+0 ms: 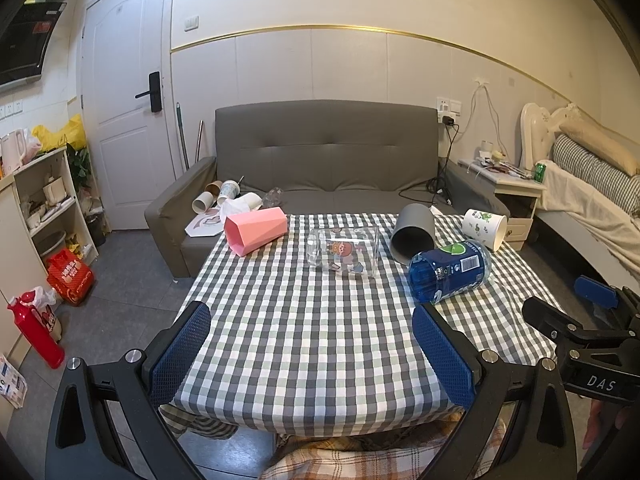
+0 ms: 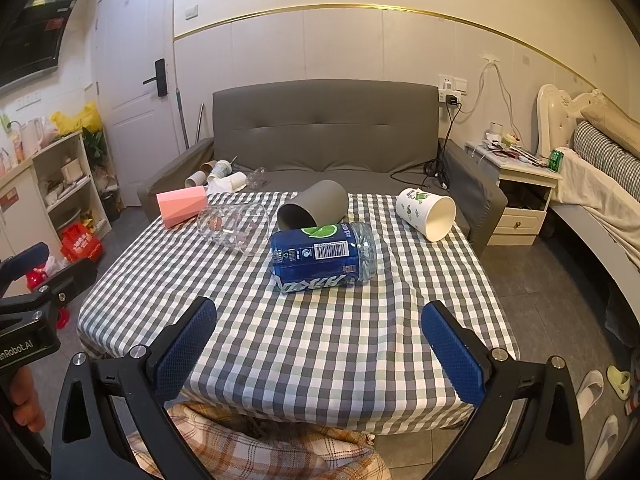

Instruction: Flip cup upside down

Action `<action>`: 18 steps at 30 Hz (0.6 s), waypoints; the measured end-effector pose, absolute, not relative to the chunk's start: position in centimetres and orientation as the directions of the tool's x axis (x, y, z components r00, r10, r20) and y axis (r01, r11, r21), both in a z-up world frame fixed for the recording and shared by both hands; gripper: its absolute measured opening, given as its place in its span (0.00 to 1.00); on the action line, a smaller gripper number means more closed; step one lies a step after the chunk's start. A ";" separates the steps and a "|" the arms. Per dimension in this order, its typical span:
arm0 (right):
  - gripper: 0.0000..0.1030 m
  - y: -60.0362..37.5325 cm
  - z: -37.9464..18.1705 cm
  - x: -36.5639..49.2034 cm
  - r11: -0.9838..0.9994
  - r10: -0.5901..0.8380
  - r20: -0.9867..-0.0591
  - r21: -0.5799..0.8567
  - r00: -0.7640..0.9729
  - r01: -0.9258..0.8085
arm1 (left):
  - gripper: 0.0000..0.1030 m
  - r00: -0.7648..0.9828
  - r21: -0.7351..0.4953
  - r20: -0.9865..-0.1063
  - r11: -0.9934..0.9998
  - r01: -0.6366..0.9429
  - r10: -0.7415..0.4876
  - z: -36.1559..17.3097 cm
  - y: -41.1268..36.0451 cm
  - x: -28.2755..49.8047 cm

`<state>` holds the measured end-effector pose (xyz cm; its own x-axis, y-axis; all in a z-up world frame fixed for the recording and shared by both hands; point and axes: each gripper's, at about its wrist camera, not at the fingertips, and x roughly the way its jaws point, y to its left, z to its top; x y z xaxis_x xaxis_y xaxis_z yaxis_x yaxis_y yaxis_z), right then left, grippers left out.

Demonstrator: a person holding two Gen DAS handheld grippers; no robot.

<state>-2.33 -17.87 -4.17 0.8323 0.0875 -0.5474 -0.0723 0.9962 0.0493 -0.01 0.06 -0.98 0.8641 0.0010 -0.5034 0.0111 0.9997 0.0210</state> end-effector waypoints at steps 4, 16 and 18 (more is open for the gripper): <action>1.00 -17.8 -4.2 -2.2 0.996 0.088 -0.549 0.049 0.831 -0.073 | 1.00 0.864 0.021 -0.504 1.000 0.011 0.001 -1.0 0.1 0.0; 1.00 -17.7 -4.3 -1.8 0.996 0.091 -0.554 0.048 0.828 -0.077 | 1.00 0.855 0.018 -0.519 1.000 0.015 -0.004 -1.6 -0.3 0.1; 1.00 -17.7 -4.3 -1.7 0.996 0.092 -0.554 0.046 0.828 -0.080 | 1.00 0.851 0.015 -0.525 1.000 0.015 -0.005 -1.7 -0.3 0.2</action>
